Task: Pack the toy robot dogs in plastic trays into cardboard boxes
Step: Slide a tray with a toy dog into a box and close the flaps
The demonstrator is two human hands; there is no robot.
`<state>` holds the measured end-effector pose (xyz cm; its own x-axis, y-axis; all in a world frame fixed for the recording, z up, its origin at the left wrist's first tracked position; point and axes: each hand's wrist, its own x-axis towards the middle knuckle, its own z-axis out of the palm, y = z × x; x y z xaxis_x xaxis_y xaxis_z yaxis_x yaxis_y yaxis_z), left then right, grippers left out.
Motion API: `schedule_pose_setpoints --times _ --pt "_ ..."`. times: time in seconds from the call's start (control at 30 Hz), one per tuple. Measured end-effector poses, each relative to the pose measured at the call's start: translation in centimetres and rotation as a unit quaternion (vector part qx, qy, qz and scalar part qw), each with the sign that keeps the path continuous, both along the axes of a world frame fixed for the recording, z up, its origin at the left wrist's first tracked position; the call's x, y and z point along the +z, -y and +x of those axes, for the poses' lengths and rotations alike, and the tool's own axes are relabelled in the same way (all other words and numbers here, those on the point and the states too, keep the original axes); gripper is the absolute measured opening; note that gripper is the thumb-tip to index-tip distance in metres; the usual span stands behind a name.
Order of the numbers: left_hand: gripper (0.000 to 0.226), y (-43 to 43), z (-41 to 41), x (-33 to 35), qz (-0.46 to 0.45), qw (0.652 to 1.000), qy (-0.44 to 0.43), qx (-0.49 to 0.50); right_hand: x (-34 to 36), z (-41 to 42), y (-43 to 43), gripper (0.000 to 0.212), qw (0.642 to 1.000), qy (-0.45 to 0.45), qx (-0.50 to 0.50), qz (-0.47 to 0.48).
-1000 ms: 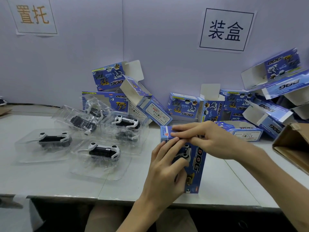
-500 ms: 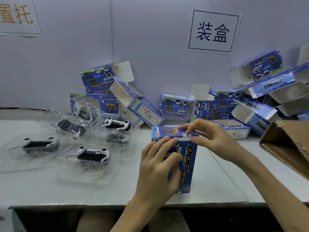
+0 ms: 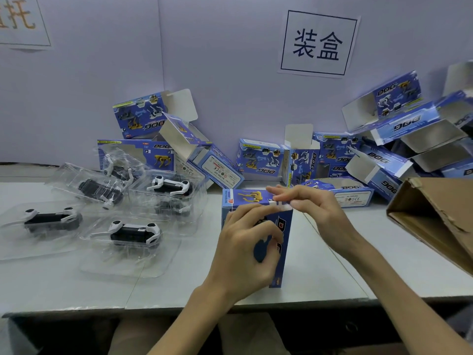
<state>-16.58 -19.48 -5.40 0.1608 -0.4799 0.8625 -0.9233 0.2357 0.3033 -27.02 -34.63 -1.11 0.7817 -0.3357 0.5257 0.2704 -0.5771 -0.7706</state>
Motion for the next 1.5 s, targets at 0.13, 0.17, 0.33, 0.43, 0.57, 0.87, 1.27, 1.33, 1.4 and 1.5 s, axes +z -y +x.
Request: schedule_pose_setpoints --times 0.13,0.17,0.33,0.43,0.57,0.87,1.27,1.33,1.4,1.5 --pt "0.008 -0.1 0.2 0.5 0.002 1.0 -0.019 -0.011 -0.1 -0.5 0.3 0.039 1.0 -0.017 -0.006 -0.003" --pt "0.007 -0.1 0.2 0.6 -0.001 1.0 -0.017 -0.013 -0.1 -0.5 0.4 0.037 1.0 -0.016 -0.005 -0.005" --pt "0.008 0.2 0.1 0.8 0.005 0.999 -0.045 -0.023 -0.3 -0.5 0.8 0.035 1.0 -0.018 -0.009 -0.011" --pt "0.009 0.2 0.2 0.8 0.01 0.998 -0.06 -0.034 -0.5 -0.5 0.8 0.028 1.0 -0.008 -0.018 -0.004" --pt "0.01 0.1 0.5 0.7 0.01 0.997 -0.062 -0.042 -1.0 -0.4 0.4 0.023 1.0 0.012 -0.021 -0.004" --pt "0.009 -0.1 2.4 0.1 -0.064 0.998 0.01 0.025 -1.6 -0.8 0.6 0.025 0.995 -0.009 -0.044 -0.087" --pt "0.02 -1.0 5.7 0.6 -0.042 0.997 -0.025 0.057 -2.1 -0.5 0.4 0.014 0.995 0.009 -0.07 -0.073" --pt "0.02 -1.1 5.8 0.6 -0.045 0.997 -0.026 0.05 -2.1 -0.5 0.3 0.017 0.995 0.018 -0.068 -0.075" --pt "0.019 -1.1 5.8 0.7 -0.047 0.998 -0.024 0.045 -2.1 -0.4 0.3 0.018 0.995 0.02 -0.066 -0.077" --pt "0.018 -1.0 5.8 0.7 -0.052 0.997 -0.027 0.049 -2.2 -0.2 0.3 0.016 0.995 0.025 -0.07 -0.069"
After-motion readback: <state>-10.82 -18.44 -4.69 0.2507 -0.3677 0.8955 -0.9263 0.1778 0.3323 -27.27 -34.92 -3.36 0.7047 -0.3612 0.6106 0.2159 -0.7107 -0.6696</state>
